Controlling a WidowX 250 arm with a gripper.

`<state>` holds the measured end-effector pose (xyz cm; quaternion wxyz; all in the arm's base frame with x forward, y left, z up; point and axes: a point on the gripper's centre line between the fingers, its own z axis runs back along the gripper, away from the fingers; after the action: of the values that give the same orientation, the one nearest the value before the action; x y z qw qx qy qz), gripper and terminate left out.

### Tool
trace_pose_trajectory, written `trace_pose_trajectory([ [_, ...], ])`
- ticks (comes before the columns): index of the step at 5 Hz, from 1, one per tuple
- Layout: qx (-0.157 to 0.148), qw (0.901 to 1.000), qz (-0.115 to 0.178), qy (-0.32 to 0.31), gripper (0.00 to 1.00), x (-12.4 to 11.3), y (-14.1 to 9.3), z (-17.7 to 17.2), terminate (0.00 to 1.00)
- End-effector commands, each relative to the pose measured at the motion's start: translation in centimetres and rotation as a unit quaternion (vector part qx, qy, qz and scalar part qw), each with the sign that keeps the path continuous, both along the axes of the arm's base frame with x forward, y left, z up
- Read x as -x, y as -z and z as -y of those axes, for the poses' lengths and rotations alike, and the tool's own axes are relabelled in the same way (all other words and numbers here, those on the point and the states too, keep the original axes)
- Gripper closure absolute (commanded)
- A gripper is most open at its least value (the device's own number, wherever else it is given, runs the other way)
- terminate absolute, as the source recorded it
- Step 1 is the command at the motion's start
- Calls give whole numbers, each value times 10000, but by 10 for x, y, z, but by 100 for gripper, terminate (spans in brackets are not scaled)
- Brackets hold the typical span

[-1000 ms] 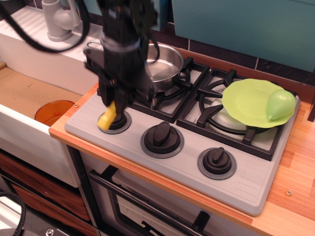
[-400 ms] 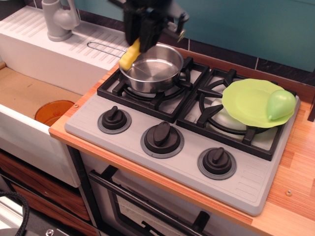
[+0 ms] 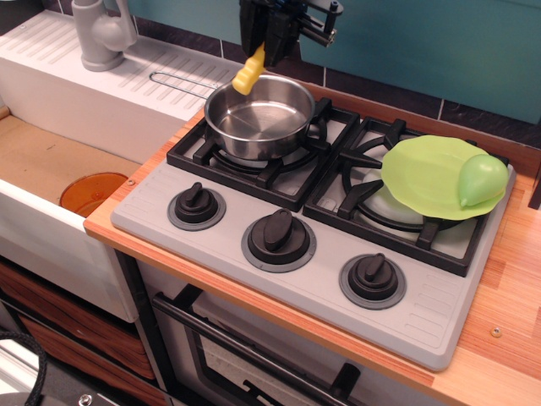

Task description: Put smallpear on plate and fry in pot or pan on stove

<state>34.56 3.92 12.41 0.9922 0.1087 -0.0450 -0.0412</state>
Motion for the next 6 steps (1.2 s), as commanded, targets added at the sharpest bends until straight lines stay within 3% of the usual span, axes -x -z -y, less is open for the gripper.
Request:
trace_pose_trajectory([
  [1, 44, 9989, 463, 23, 100, -24, 5, -2, 0],
  [2, 163, 9978, 635, 40, 0, -25, 8, -4, 0],
  [4, 119, 9976, 675, 16, 0, -26, 7, -4, 0],
  [6, 108, 9971, 728, -175, 0, -4, 3, 30, 0],
])
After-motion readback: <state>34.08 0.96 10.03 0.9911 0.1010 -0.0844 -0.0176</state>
